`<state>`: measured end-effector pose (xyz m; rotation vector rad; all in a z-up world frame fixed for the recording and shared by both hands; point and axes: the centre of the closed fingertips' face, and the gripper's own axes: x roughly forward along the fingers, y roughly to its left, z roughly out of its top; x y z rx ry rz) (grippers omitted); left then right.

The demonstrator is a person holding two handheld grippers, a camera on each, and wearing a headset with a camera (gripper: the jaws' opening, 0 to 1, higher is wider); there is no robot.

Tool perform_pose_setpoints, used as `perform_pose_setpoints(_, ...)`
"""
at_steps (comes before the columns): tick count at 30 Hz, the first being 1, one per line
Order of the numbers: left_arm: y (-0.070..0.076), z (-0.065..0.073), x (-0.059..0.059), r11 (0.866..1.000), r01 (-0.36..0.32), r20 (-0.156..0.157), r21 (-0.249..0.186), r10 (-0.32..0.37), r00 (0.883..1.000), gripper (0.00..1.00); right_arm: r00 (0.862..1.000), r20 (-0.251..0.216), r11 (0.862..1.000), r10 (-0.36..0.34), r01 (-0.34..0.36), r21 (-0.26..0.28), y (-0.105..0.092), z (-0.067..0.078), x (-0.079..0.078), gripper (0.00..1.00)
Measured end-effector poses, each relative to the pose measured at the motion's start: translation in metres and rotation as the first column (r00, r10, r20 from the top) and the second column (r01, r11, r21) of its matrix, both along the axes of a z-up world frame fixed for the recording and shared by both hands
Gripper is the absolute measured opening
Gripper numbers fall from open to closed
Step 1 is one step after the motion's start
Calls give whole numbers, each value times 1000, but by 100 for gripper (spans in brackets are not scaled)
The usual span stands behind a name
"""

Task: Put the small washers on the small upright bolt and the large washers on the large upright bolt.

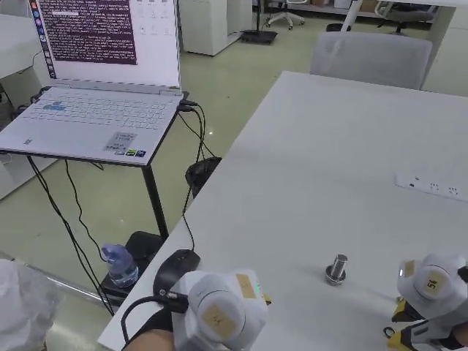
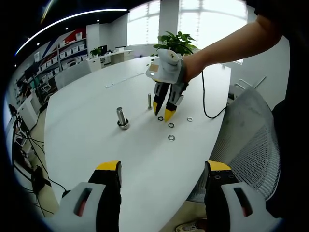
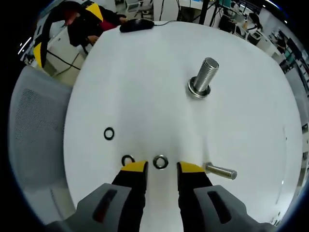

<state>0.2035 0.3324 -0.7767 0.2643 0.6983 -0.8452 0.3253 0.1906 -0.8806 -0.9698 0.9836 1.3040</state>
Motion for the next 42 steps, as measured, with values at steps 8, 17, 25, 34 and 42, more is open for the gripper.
perform_pose_setpoints(8, 1, 1, 0, 1000, -4, 3, -1, 4, 1000, 69, 1000, 2, 1000, 15, -15, -11, 0, 0, -3, 22)
perform_pose_setpoints(17, 2, 0, -2, 1000, -5, 2, -1, 5, 1000, 69, 1000, 17, 999, 20, -19, -42, 2, 0, -3, 15)
perform_pose_setpoints(25, 3, 0, -1, 1000, -4, 5, 0, 4, 1000, 69, 1000, 20, 998, 7, -6, -67, 2, 1, -2, 13)
perform_pose_setpoints(34, 2, 2, -2, 1000, -9, 5, -2, 9, 1000, 68, 999, 8, 998, -44, 45, -32, 1, 2, -2, 13)
perform_pose_setpoints(42, 0, 2, -2, 1000, -5, 6, -1, 5, 1000, 68, 997, -8, 997, -76, 76, -28, -8, 8, -4, 13)
